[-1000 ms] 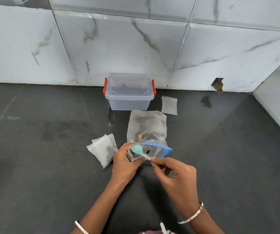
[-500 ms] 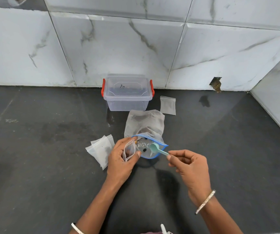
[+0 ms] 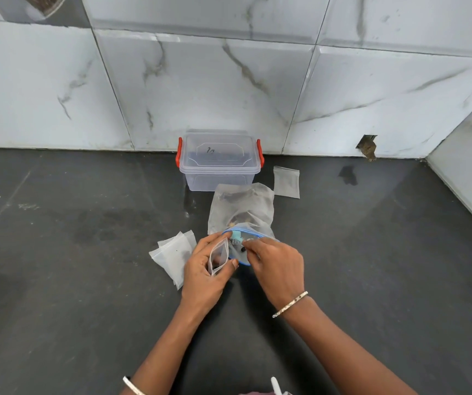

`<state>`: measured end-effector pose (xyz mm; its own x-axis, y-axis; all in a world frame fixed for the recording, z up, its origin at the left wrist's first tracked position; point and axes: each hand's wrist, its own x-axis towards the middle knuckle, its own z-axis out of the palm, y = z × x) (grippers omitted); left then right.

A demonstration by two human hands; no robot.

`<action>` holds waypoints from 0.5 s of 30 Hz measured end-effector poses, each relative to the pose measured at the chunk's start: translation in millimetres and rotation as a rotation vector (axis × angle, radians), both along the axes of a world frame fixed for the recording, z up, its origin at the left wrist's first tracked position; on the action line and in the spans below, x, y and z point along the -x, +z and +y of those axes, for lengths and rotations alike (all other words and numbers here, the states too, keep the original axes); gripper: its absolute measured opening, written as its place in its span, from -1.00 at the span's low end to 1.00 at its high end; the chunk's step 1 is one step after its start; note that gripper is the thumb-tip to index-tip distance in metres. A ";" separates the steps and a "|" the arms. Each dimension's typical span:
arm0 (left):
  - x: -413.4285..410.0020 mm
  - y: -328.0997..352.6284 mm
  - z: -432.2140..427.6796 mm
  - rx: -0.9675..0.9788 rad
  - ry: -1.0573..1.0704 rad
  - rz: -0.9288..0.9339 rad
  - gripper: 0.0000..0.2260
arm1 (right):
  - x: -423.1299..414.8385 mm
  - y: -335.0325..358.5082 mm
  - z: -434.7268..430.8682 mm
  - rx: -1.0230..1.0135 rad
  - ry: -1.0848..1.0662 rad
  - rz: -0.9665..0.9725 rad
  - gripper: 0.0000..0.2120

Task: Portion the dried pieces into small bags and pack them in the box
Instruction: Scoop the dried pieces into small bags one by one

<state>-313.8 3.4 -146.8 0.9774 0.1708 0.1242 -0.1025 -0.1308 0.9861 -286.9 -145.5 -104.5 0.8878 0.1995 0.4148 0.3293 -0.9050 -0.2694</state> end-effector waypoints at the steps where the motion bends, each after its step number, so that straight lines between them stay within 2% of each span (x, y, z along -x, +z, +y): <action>1: -0.4 -1.0 0.4 0.006 0.000 0.003 -0.52 | -1.5 -3.0 -0.2 0.002 0.015 -0.011 -0.88; 4: -1.8 -0.9 0.1 0.037 -0.002 0.007 -0.54 | -7.9 -5.9 1.4 -0.003 0.055 -0.001 -0.89; 7: -2.9 1.3 -0.3 0.054 0.000 0.019 -0.54 | -13.6 -3.9 5.4 0.152 0.098 0.036 -0.98; 10: -3.1 -2.2 1.6 0.042 0.003 0.043 -0.54 | -13.1 0.0 7.3 0.357 0.055 0.093 -0.83; 15: -2.9 -4.6 3.9 0.035 0.035 0.064 -0.53 | -6.1 7.8 -1.2 0.459 -0.053 0.161 -0.73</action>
